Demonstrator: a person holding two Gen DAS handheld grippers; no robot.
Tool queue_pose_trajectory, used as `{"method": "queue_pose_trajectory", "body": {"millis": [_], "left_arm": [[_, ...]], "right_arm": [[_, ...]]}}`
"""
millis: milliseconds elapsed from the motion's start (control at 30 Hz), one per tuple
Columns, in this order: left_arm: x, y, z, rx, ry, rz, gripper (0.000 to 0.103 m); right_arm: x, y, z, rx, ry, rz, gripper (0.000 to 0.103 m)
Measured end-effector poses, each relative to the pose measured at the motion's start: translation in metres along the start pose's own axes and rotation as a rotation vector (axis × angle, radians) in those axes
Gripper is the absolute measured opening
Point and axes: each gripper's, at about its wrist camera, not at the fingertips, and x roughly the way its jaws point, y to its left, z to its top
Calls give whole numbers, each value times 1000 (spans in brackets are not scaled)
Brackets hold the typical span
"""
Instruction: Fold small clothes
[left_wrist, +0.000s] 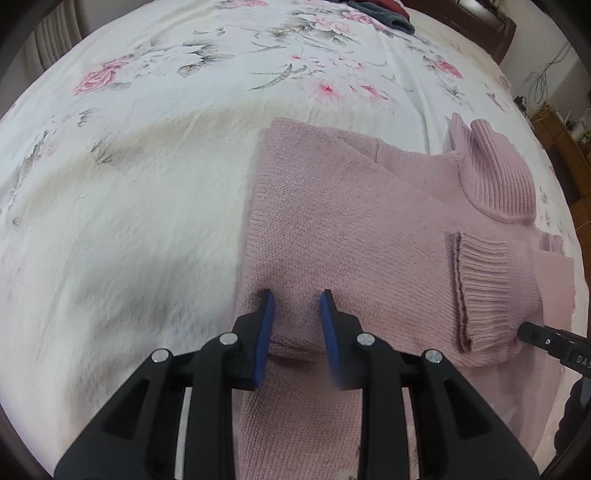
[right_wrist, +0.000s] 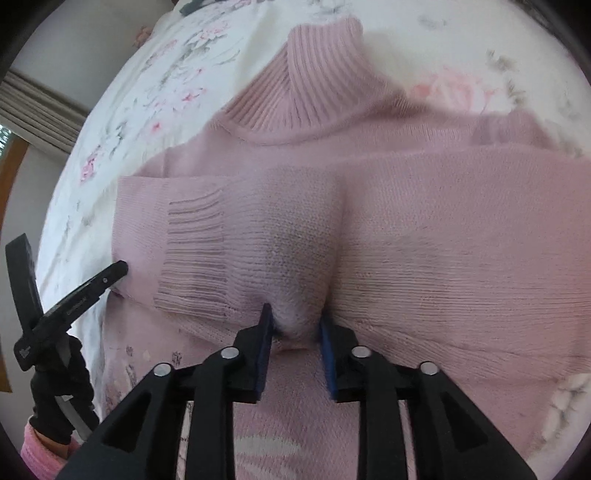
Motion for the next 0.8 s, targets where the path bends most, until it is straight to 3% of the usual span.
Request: {"method": "queue_pose_trajectory", "body": {"millis": [67,167,333,400,433,533,567,667,700,733,800], "left_arm": [[-7,-1,2,-18,-9,-19,26],[-18,-3,3,-13,-32,-38,29],[-8,-10,1,4,0,-14,29],[-3,-7,0,-8,10,-15,29],[0,-7,0,-6,8,-13,29],[4,-6,0,8,10,-5,30],[5,-7,0,8,11,-4,30],[7,-6,1,9,10,-6,30],[8,-5,0,11,8,-6,30],[8,-5,-1,14,6,-7,30],[9,-6,-1,17,-1,-7,30]], "right_arm": [[-22,11,-1,-28,-77,-52,37],[-35,34,-1,-77,-99,-22,38],[-2,90,1,-170,-14,-18,41],[18,105,1,-167,28,-5,49],[27,110,1,-168,40,-25,56],[46,118,1,-194,53,-132,56],[49,118,1,-196,53,-142,55],[47,113,1,-199,40,-189,27],[44,109,1,-191,36,-191,12],[39,101,1,-168,28,-186,10],[23,79,0,-98,25,-76,10]]}}
